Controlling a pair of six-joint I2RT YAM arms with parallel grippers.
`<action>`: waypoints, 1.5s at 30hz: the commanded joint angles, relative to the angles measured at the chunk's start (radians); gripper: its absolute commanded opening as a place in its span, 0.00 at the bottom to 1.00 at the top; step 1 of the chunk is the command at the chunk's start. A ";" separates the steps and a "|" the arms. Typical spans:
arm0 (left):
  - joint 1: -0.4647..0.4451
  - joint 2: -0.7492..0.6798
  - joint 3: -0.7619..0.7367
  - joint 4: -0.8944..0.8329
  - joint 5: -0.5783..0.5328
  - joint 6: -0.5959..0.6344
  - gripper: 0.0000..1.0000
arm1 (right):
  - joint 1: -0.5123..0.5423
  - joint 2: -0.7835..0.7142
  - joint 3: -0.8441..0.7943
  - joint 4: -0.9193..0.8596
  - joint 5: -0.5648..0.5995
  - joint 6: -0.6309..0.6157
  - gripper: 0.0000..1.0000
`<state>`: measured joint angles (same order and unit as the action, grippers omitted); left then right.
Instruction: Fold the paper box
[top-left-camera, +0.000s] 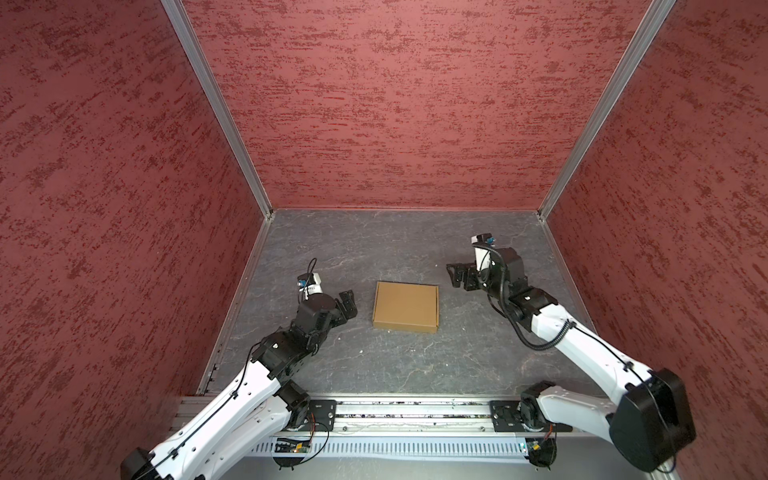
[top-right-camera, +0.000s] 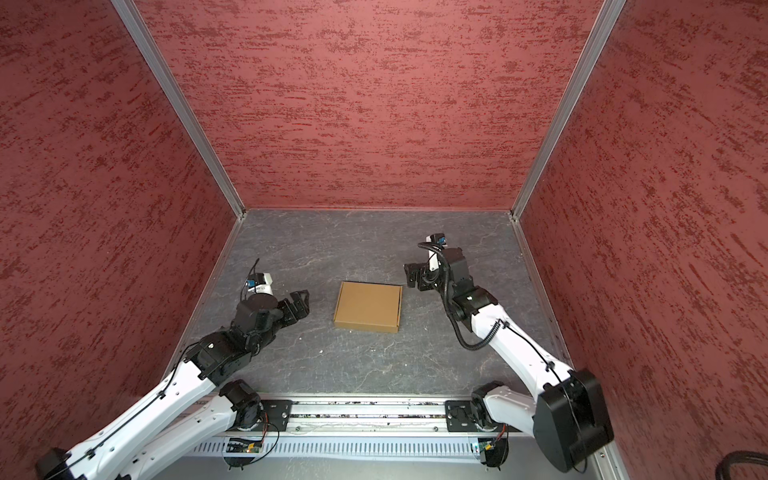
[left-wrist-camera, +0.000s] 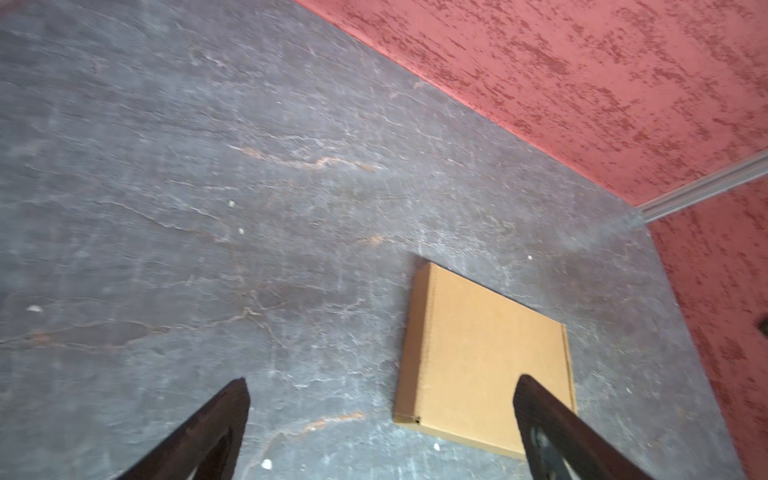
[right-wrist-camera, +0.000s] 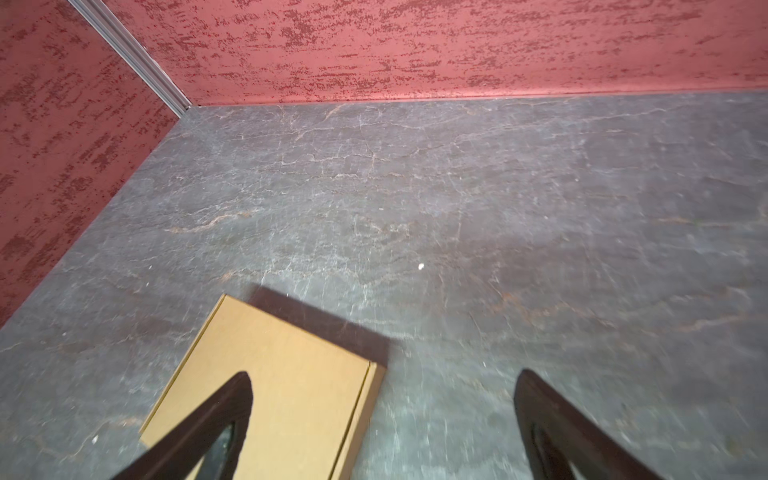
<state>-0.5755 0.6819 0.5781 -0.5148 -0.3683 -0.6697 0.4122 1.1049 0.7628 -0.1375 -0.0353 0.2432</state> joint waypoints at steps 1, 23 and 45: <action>0.046 -0.007 0.027 -0.025 0.011 0.093 1.00 | 0.000 -0.102 -0.063 0.040 0.053 0.022 0.99; 0.269 0.071 -0.134 0.470 -0.191 0.523 1.00 | 0.000 -0.617 -0.486 0.186 0.576 -0.040 0.99; 0.607 0.649 -0.246 1.288 0.184 0.605 1.00 | -0.229 -0.281 -0.632 0.664 0.578 -0.121 0.99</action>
<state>0.0093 1.3113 0.3035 0.6441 -0.2619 -0.0910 0.2394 0.7952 0.1448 0.4198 0.6064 0.0978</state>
